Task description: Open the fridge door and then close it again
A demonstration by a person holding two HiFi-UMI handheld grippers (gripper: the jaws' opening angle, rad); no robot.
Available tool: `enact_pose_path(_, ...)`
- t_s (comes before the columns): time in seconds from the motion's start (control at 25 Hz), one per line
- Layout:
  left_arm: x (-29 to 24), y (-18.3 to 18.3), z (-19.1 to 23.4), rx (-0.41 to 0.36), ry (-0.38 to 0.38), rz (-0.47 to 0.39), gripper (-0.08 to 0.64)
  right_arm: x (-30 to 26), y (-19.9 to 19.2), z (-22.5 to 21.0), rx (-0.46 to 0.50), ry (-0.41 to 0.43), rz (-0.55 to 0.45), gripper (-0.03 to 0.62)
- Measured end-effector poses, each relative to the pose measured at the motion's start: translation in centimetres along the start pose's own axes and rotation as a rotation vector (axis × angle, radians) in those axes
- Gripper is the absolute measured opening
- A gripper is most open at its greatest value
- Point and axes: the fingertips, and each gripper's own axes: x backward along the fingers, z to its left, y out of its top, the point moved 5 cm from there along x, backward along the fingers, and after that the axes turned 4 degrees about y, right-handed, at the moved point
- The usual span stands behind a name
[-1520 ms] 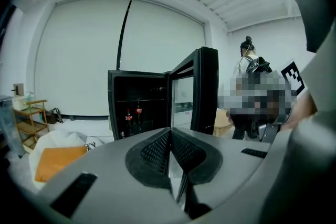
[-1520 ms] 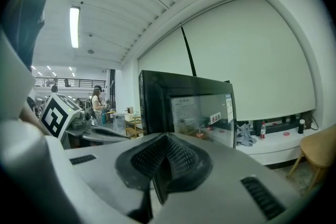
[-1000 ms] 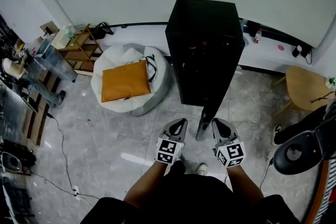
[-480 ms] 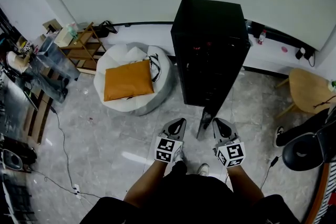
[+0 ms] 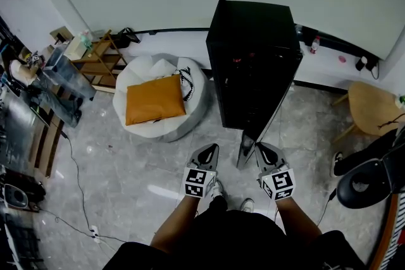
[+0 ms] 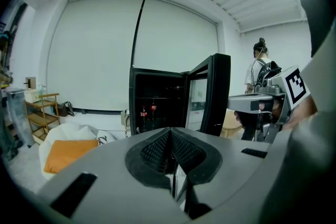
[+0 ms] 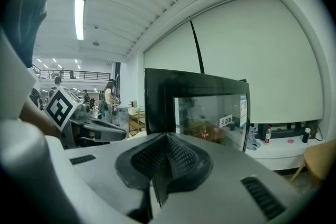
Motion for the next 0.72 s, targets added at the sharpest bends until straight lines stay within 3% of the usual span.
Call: enact_pose_path(0.72, -1.0, -0.1, 1.5, 0.004, 0.036, 0.001, 0.021, -3.3, 0.5, 0.6, 0.015, 0.047, 0.008, 0.02)
